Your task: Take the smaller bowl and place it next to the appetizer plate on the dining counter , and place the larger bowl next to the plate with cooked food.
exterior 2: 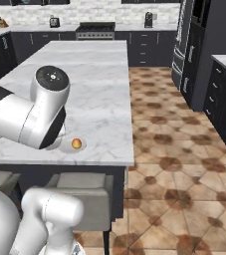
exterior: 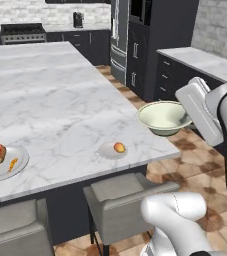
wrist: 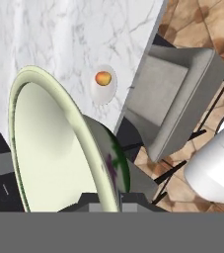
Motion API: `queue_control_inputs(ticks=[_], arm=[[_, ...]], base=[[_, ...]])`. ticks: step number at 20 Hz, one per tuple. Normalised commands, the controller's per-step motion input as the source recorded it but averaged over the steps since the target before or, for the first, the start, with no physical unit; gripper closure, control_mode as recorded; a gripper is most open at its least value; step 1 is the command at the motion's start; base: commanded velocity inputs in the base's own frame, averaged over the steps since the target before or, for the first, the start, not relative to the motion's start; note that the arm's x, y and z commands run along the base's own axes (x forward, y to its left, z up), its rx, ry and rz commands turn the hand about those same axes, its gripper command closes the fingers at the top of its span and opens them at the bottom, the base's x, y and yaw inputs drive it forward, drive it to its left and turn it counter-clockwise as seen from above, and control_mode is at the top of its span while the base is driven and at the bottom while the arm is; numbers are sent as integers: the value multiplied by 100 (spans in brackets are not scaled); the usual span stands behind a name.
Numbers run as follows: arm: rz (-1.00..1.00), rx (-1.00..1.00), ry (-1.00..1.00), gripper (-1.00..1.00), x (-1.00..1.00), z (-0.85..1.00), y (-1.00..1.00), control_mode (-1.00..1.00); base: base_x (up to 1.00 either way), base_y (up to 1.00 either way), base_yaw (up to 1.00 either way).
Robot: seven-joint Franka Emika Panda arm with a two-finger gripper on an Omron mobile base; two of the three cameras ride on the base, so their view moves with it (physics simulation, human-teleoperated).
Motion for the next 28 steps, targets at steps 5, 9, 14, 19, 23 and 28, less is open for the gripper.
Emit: queue_control_inputs(ticks=[5,9,14,19,23,28], arm=[[0,0,0,100,0,0,0,100],[0,0,0,100,0,0,0,-100],[0,0,0,100,13,-5,0,-100],[21,1,11,100,89,-11,-79,-100],[36,2,25,100,100,-3,-30,-100],[31,-2,5,100,98,-48,-8,-100]], base=[[0,0,0],[0,0,0],[0,0,0],[0,0,0],[0,0,0],[0,0,0]])
